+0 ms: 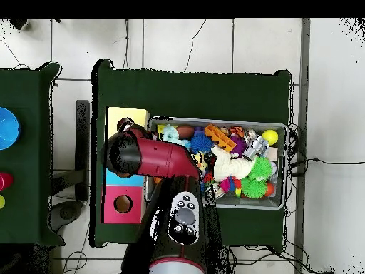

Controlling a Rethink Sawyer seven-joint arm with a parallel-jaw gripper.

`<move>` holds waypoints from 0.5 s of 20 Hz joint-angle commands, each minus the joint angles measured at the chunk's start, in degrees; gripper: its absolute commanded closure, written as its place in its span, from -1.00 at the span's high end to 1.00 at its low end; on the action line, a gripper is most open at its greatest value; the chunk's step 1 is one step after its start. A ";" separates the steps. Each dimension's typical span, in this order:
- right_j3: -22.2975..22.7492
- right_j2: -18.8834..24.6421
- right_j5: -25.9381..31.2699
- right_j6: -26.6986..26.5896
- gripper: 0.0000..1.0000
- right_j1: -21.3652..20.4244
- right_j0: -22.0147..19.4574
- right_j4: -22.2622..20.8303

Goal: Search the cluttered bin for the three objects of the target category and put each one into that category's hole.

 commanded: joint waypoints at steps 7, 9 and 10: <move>-6.52 -3.40 32.30 1.15 -1.00 -10.25 -0.62 -5.36; -3.70 -1.47 25.22 -1.79 -1.00 -9.93 -2.72 -6.36; -3.07 -0.42 22.84 -3.32 -1.00 -9.49 -4.17 -7.04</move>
